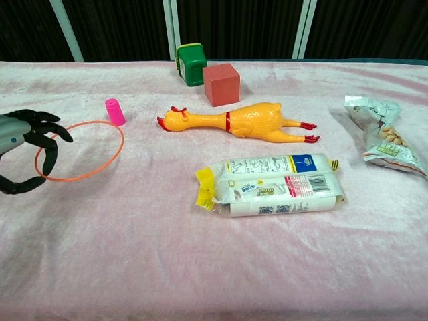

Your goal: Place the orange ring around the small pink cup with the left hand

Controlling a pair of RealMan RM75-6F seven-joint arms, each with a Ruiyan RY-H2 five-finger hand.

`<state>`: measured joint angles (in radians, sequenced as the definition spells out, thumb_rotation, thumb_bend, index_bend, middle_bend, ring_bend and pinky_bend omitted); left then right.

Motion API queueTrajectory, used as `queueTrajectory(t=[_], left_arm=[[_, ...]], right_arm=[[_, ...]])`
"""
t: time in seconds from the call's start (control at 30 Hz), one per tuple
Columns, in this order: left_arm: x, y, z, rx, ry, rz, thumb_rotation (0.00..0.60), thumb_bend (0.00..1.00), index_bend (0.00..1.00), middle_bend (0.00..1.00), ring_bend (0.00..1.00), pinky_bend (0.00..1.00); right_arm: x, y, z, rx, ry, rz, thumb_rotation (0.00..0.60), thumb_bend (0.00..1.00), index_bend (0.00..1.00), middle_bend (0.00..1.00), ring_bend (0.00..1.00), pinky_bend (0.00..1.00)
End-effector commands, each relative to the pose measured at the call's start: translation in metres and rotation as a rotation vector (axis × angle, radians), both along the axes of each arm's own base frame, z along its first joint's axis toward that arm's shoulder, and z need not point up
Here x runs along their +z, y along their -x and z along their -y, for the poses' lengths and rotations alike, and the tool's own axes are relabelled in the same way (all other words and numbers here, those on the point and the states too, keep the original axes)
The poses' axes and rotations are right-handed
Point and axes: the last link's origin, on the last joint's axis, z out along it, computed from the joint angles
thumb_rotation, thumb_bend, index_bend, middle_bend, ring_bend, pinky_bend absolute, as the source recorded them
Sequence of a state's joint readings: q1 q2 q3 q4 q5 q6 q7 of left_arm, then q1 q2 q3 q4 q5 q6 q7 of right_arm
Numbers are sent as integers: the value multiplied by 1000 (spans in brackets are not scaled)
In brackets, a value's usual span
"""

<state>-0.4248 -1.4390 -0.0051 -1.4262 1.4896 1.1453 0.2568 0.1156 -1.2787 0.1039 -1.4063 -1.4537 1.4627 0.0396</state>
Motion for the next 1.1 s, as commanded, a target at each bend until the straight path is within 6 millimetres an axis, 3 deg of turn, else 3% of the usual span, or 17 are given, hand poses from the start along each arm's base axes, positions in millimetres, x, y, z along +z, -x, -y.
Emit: queueTrajectory(t=[0.03,0.3,0.53,0.77,1.1], left_arm=[[9,-10,-14,-17,-32,6,600,453,679,198,0,0],[29,-39,-71,9,-97,16,600,453,679,197,0,0],[26,-53,-107,57,-88,5,600,453,679,198,0,0],[12,-53,-133,125,-73,0,600,453,679,196,0,0],[-8,-42,-150,202,-54,-4,600,441,652,188,0,0]], right_arm=[[0,0,0,-2,-1,-2,600,201,0,0,0,183],[-1,1,1,-5,-2,-5,600,201,0,0,0,183],[-3,1,0,-7,-9,-9,600,201,0,0,0,183],[-3,2,1,-11,-10,-13,600,201,0,0,0,183],[-2,1,1,-7,-4,-13,600,200,0,0,0,183]])
